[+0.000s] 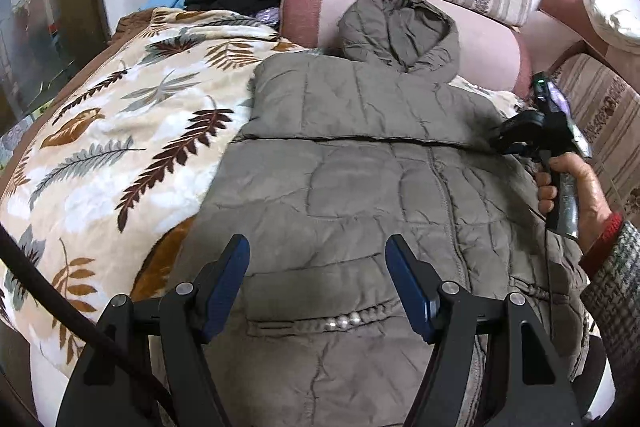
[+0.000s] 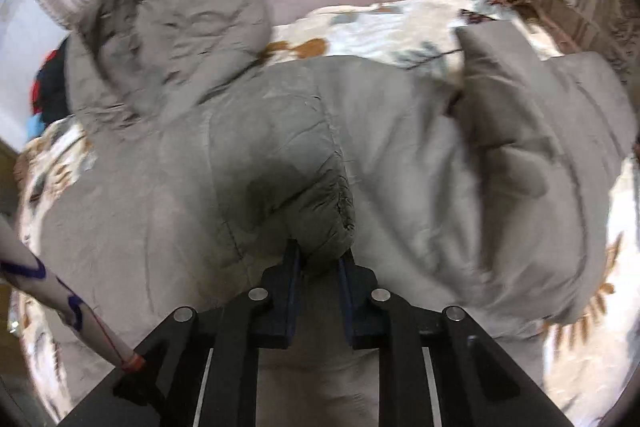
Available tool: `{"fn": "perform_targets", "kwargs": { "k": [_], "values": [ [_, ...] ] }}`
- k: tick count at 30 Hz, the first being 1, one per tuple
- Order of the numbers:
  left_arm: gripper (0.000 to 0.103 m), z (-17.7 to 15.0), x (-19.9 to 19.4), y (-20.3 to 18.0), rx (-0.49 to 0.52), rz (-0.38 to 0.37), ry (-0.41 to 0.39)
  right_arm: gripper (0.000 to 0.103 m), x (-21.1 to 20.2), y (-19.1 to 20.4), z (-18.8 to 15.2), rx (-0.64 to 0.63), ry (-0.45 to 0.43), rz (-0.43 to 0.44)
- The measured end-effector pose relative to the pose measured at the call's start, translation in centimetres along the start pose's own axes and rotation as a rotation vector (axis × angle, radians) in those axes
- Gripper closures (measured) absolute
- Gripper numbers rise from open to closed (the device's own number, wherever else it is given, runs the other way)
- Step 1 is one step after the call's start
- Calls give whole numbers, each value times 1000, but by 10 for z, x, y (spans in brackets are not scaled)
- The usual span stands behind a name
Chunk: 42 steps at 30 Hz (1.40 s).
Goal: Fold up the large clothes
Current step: 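Grasp the other sleeve cuff with the right tool, then lift the sleeve and fold it across the jacket body with the right tool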
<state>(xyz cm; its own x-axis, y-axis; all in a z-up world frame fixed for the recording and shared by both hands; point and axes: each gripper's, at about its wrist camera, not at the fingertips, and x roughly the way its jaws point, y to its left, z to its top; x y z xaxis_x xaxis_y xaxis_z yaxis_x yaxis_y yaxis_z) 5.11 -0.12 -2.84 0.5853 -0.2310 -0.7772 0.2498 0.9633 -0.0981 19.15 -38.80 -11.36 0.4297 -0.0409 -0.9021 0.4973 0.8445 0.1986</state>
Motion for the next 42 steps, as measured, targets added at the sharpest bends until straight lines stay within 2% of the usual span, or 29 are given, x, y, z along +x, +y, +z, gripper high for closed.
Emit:
{"fn": "perform_targets", "kwargs": {
  "k": [3,6,8,9,11,13,18,21,25,31,34,35,36,37,38,40,42],
  "values": [
    [34,0,-6,-12,28,-11,-6,79,1,-3,-5,-34,-1,2],
    [34,-1,-15,-27,74,-23,-15,60,-29,-10,-13,-50,-40,63],
    [33,-1,-19,-37,92,-36,-17,35,-63,-29,-20,-36,-101,121],
    [33,-1,-20,-44,105,-46,-17,31,-77,-40,-22,-24,-133,127],
    [33,-2,-22,-53,118,-60,-13,29,-99,-66,-24,6,-186,120],
    [33,-4,-23,-65,137,-77,-6,29,-112,-110,-23,69,-216,85],
    [33,-6,-19,-81,167,-94,22,29,-106,-237,-22,313,-224,-24],
    [33,-4,-9,-88,168,-89,52,33,-95,-300,-20,434,-219,-21],
    [33,0,6,-92,160,-75,85,36,-74,-354,-7,584,-231,71],
    [33,4,26,-100,162,-37,136,36,-39,-365,29,611,-213,74],
    [33,6,31,-104,166,-26,144,35,-31,-371,43,640,-242,64],
    [33,6,33,-104,167,-21,146,39,-29,-374,49,642,-241,60],
    [33,5,34,-104,167,-16,149,50,-29,-374,54,638,-238,47],
    [33,5,36,-104,166,-15,151,79,-28,-374,57,632,-228,32],
    [33,5,37,-104,164,-15,153,87,-30,-374,60,621,-223,25],
    [33,4,38,-101,156,-19,157,92,-48,-369,62,592,-252,3],
    [33,4,38,-95,141,-28,160,94,-73,-360,65,539,-293,-56]
  ]
}}
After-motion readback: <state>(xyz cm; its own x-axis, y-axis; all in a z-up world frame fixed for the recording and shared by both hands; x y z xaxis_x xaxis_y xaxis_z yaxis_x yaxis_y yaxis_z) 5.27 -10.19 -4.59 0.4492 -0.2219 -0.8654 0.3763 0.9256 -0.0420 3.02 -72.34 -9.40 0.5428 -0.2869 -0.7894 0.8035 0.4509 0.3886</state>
